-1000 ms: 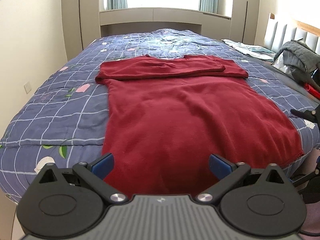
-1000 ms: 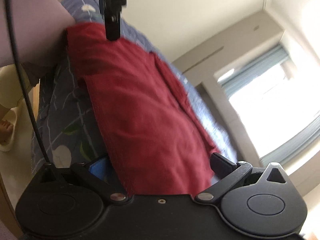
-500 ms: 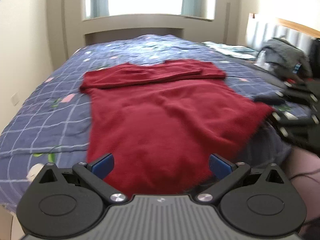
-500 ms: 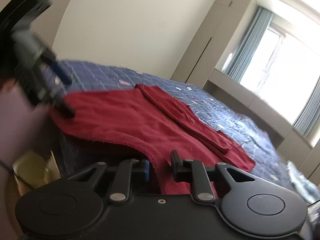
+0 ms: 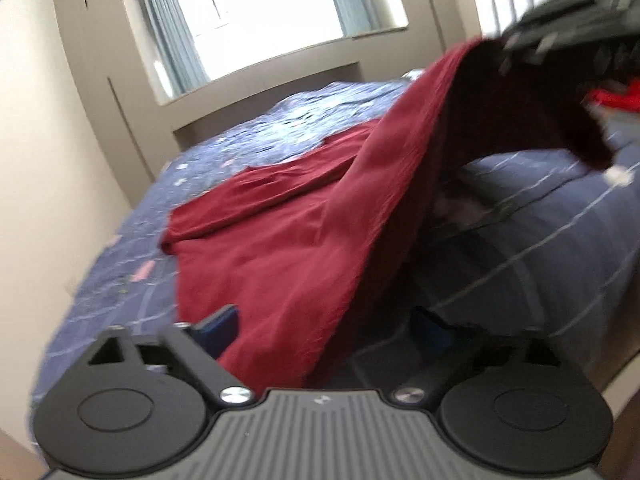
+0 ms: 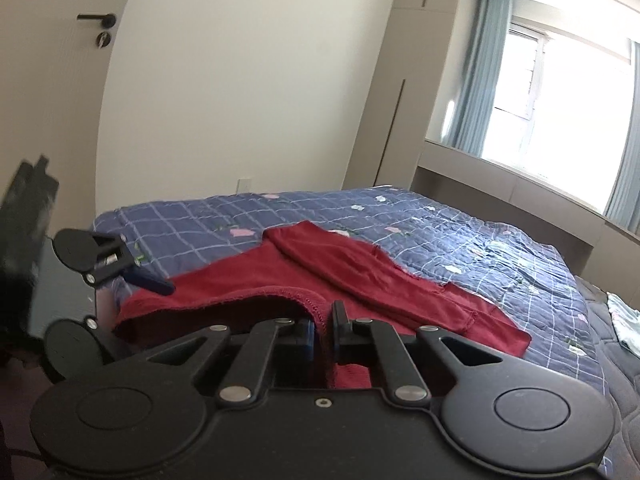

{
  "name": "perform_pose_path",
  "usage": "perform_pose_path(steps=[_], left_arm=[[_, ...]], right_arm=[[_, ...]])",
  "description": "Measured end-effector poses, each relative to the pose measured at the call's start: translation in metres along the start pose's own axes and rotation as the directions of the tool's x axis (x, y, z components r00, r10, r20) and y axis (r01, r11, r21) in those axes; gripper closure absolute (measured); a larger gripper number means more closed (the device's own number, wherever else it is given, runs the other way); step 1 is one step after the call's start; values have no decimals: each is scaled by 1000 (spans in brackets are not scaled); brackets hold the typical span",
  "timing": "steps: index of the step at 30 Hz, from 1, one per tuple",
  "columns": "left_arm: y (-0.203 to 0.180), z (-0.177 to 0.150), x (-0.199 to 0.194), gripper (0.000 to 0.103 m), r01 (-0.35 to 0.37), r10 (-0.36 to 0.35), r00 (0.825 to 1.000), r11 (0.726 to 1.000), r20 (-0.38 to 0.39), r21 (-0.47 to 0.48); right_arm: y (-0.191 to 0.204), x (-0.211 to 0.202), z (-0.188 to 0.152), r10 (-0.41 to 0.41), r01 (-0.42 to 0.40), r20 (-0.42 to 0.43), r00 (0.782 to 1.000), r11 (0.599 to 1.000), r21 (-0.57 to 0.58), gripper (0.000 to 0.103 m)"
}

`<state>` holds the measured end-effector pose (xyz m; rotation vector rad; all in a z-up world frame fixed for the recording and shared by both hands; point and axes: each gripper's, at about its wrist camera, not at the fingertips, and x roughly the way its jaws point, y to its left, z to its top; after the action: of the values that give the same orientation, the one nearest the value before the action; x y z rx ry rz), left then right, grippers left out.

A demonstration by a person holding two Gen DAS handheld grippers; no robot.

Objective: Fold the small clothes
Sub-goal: 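Grasp the red sweater's hem edge with the right and left grippers, then lift the hem with both grippers and carry it over toward the collar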

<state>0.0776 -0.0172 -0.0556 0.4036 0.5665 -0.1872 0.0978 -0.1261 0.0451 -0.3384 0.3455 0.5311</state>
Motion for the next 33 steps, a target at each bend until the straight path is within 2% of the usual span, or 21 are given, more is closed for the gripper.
perform_pose_path(steps=[4, 9, 11, 13, 16, 18, 19, 20, 23, 25, 27, 33], left_arm=[[14, -2, 7, 32, -37, 35, 999, 998, -41, -52], [34, -7, 5, 65, -45, 38, 997, 993, -60, -107], [38, -9, 2, 67, -47, 41, 998, 994, -57, -104], [39, -9, 0, 69, -59, 55, 997, 994, -45, -92], [38, -9, -5, 76, -128, 128, 992, 991, -23, -39], [37, -9, -7, 88, -176, 176, 984, 984, 3, 22], [38, -9, -8, 90, -189, 189, 982, 981, 13, 46], [39, -9, -9, 95, -191, 190, 982, 979, 19, 66], [46, -5, -14, 97, -153, 153, 988, 985, 11, 73], [56, -2, -19, 98, -104, 103, 995, 992, 15, 70], [63, 0, -27, 98, -69, 66, 997, 992, 31, 107], [62, -4, -50, 99, -9, -5, 999, 959, 52, 282]], right_arm=[[-6, -5, -2, -18, 18, 4, 1000, 999, 27, 95], [-9, -4, -4, -22, 21, 12, 1000, 998, 57, 95], [-9, -4, -4, -24, 23, 16, 1000, 998, 58, 95], [-9, -4, -3, -24, 23, 18, 1000, 998, 52, 95], [-8, -4, -3, -29, 28, 17, 999, 999, 41, 95], [-6, -5, -5, -32, 31, 15, 999, 999, 26, 95], [-5, -5, -5, -32, 31, 13, 999, 999, 19, 95], [-3, -5, -5, -30, 30, 10, 999, 999, 12, 95], [1, -8, -5, -26, 26, 3, 1000, 1000, -13, 95], [2, -12, -7, -14, 13, -9, 1000, 1000, -20, 96], [2, -17, -7, 3, -3, -27, 1000, 1000, -30, 97], [17, -33, -15, 52, -66, -111, 992, 990, -128, 99]])
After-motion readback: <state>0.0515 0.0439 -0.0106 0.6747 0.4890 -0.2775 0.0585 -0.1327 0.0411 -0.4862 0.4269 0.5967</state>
